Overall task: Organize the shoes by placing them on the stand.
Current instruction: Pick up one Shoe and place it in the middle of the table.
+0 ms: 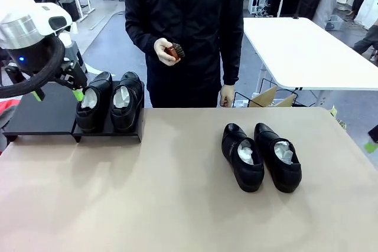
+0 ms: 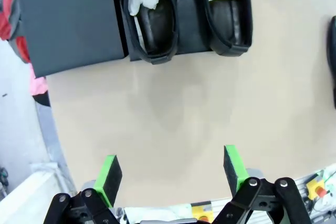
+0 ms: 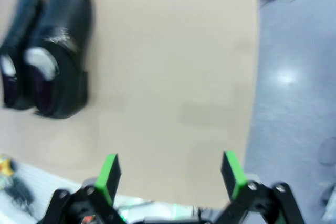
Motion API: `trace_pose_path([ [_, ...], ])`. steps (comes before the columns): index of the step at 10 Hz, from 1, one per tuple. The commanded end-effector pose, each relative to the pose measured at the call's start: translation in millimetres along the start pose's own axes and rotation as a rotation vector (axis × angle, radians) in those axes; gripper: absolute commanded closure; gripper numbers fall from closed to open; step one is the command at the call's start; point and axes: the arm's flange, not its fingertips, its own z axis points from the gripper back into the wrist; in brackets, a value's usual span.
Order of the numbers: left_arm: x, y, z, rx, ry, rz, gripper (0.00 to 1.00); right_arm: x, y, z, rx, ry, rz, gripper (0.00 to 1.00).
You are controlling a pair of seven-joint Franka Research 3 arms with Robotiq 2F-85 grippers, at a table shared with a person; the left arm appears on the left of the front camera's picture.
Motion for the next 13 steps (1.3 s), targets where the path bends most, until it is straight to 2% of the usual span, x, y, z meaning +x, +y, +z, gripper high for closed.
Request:
trace_pose_path([
  [1,-5.3,-3.1,6.4,-0.001,-0.009,-0.007,0.00,-16.6,45.4,5.4,0.076,0.025,0.189,0.00],
  [2,-5.3,-3.1,6.4,-0.001,-0.009,-0.007,0.00,0.0,0.0,0.0,0.000,0.000,0.000,0.00],
  [4,-5.3,-3.1,6.4,-0.001,-0.009,-0.007,0.00,0.0,0.0,0.0,0.000,0.000,0.000,0.00],
  [5,-5.3,-3.1,6.4,-0.001,-0.009,-0.007,0.00,-10.0,23.3,-0.6,0.024,0.009,0.058,0.00],
  [6,-5.3,-3.1,6.4,-0.001,-0.009,-0.007,0.00,-14.2,60.2,5.6,-0.040,-0.043,0.093,0.00],
  [7,-5.3,-3.1,6.4,-0.001,-0.009,-0.007,0.00,-15.4,98.2,22.5,-0.025,-0.119,0.143,0.00],
  [9,-5.3,-3.1,6.4,-0.001,-0.009,-0.007,0.00,-15.8,172.3,50.8,-0.036,-0.203,0.265,0.00],
  [10,-5.3,-3.1,6.4,-0.001,-0.009,-0.007,0.00,-12.6,200.0,50.9,-0.041,-0.217,0.298,0.00],
  [11,-5.3,-3.1,6.4,-0.001,-0.009,-0.007,0.00,-9.2,226.0,43.1,-0.018,-0.191,0.329,0.00],
  [12,-5.3,-3.1,6.4,-0.001,-0.009,-0.007,0.00,-15.9,186.3,61.1,-0.045,-0.186,0.288,0.00],
  [13,-5.3,-3.1,6.4,-0.001,-0.009,-0.007,0.00,-15.9,186.3,61.1,-0.045,-0.186,0.288,0.00],
])
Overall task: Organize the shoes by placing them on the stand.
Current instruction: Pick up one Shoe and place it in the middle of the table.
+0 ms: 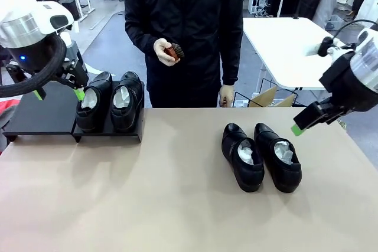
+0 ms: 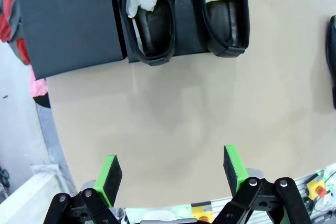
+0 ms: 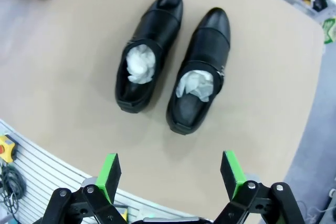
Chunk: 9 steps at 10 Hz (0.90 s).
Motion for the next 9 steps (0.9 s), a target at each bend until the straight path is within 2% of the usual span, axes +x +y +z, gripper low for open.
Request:
trace_pose_path([
  [1,-2.9,1.8,1.4,-0.003,0.000,0.002,0.00,-2.8,-26.4,1.8,-0.003,0.008,-0.025,0.00],
  [2,-2.9,1.8,1.4,-0.003,0.000,0.002,0.00,0.0,0.0,0.0,0.000,0.000,0.000,0.00],
  [3,-2.9,1.8,1.4,-0.003,0.000,0.002,0.00,-11.2,5.6,-13.2,-0.038,0.052,-0.005,0.00],
  [4,-2.9,1.8,1.4,-0.003,0.000,0.002,0.00,-13.5,16.7,-21.8,-0.048,0.057,-0.026,0.00],
  [6,-2.9,1.8,1.4,-0.003,0.000,0.002,0.00,-1.7,32.1,-35.6,-0.094,0.073,-0.054,0.00],
  [9,-2.9,1.8,1.4,-0.003,0.000,0.002,0.00,18.8,71.1,-68.5,-0.036,0.107,-0.042,0.00],
])
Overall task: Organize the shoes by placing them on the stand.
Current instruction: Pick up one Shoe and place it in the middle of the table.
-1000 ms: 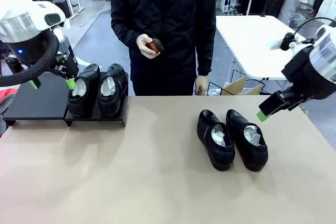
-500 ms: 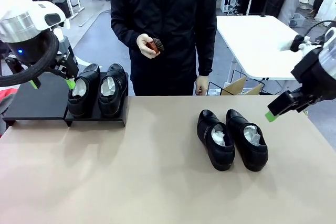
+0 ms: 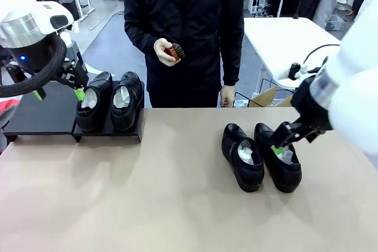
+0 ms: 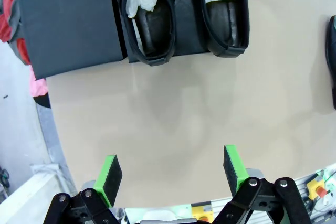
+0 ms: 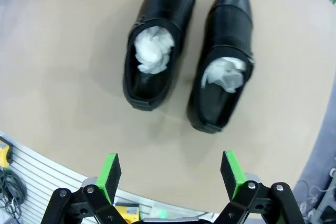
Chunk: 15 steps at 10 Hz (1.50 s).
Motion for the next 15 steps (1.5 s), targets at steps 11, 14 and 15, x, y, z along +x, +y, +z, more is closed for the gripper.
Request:
trace_pose_path([
  [11,-2.8,1.9,1.4,-0.003,0.000,0.003,0.00,48.8,44.7,-68.9,-0.057,0.086,-0.136,0.00],
  [14,-2.8,1.9,1.4,-0.003,0.000,0.003,0.00,58.6,24.9,-95.0,-0.047,0.076,-0.222,0.03],
  [15,-2.8,1.9,1.4,-0.003,0.000,0.003,0.00,61.4,19.8,-101.7,-0.036,0.044,-0.240,0.22],
])
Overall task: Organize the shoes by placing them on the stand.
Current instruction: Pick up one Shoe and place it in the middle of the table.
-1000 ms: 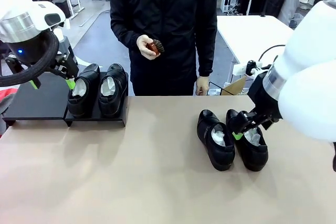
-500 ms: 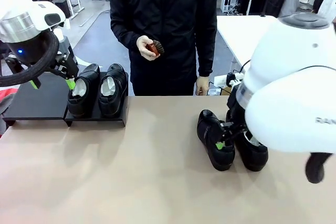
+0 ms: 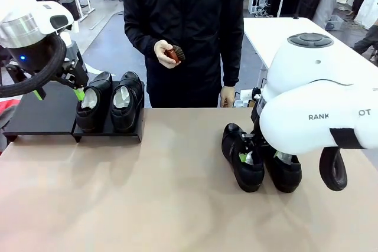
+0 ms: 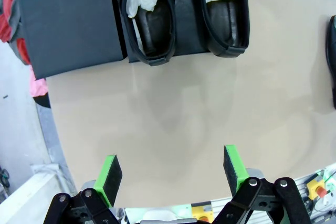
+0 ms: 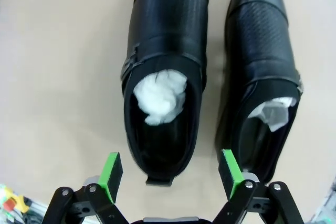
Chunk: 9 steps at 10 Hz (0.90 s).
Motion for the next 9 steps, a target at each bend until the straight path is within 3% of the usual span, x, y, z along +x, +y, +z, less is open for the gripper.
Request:
trace_pose_path([
  [1,-2.7,1.8,1.2,-0.003,0.001,0.002,0.00,9.9,0.6,-7.1,-0.017,-0.070,-0.065,0.41],
  [9,-2.7,1.8,1.2,-0.003,0.001,0.002,0.00,18.1,-11.7,-49.8,0.000,-0.041,-0.171,0.41],
])
